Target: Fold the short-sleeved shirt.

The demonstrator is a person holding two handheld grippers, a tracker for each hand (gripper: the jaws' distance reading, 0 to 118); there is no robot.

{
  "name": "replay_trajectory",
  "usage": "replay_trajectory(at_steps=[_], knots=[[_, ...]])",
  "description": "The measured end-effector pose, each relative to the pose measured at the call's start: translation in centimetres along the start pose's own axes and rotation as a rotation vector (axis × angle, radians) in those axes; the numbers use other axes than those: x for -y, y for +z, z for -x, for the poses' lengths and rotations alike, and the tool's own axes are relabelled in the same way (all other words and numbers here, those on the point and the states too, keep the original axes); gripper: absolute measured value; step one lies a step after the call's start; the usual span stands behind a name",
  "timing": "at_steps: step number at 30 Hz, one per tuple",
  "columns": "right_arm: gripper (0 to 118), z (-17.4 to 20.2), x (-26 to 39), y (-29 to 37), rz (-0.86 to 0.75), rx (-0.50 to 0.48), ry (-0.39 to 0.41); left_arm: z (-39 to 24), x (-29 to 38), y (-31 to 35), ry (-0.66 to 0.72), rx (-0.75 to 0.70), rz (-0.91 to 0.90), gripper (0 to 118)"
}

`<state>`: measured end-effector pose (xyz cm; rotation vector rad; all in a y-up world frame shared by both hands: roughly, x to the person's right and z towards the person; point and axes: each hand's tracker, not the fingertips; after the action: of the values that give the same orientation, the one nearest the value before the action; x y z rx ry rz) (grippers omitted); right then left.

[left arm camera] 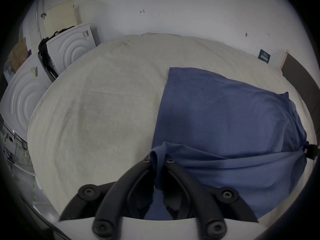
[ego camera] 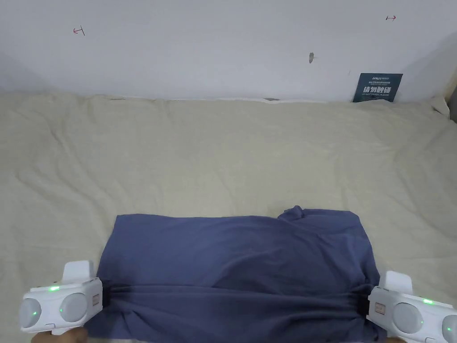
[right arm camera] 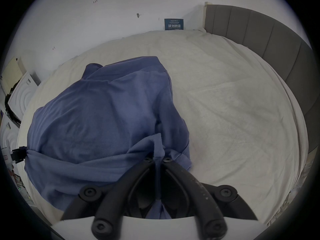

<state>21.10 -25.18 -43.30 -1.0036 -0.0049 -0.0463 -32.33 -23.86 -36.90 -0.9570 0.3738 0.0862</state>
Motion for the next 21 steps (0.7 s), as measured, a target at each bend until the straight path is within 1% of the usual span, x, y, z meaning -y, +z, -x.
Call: replay_trajectory(at_steps=[1,2,3,4,5,6,11,14,17,19,20,21], knots=[[25,0.1,-0.1,0.6,0.001,0.000,0.001,-0.1,-0.2,0.4,-0.023,-0.011,0.003,45],[44,0.2,-0.2,1.3,-0.004,-0.002,0.003,-0.1,-0.3,1.3,-0.035,-0.017,0.003,68],[73,0.2,-0.2,2.4,-0.030,-0.015,-0.001,-0.1,-0.3,2.4,-0.025,0.012,-0.023,95],[91,-0.2,-0.4,3.2,-0.076,-0.035,-0.010,0.0,-0.3,3.6,-0.011,0.058,-0.062,110],[104,-0.3,-0.3,4.5,-0.118,-0.054,-0.016,0.1,-0.3,5.0,0.004,0.092,-0.099,116],[108,-0.2,-0.2,5.9,-0.168,-0.068,-0.023,0.1,-0.2,6.8,0.025,0.112,-0.147,116],[107,0.0,0.9,14.9,-0.397,-0.132,-0.012,-0.4,0.7,15.1,0.066,0.207,-0.339,116],[108,0.0,2.4,19.7,-0.542,-0.160,0.028,-0.8,2.3,19.3,0.080,0.246,-0.489,116],[108,0.5,4.0,23.3,-0.651,-0.149,0.070,-1.6,4.2,22.7,0.078,0.252,-0.594,113],[106,0.8,5.4,25.1,-0.710,-0.137,0.101,-2.3,5.6,24.3,0.084,0.235,-0.651,107],[101,0.9,5.8,25.6,-0.729,-0.131,0.109,-2.5,6.2,24.9,0.083,0.229,-0.673,101],[90,1.0,6.4,26.2,-0.753,-0.114,0.122,-2.9,7.0,25.5,0.083,0.211,-0.700,88]])
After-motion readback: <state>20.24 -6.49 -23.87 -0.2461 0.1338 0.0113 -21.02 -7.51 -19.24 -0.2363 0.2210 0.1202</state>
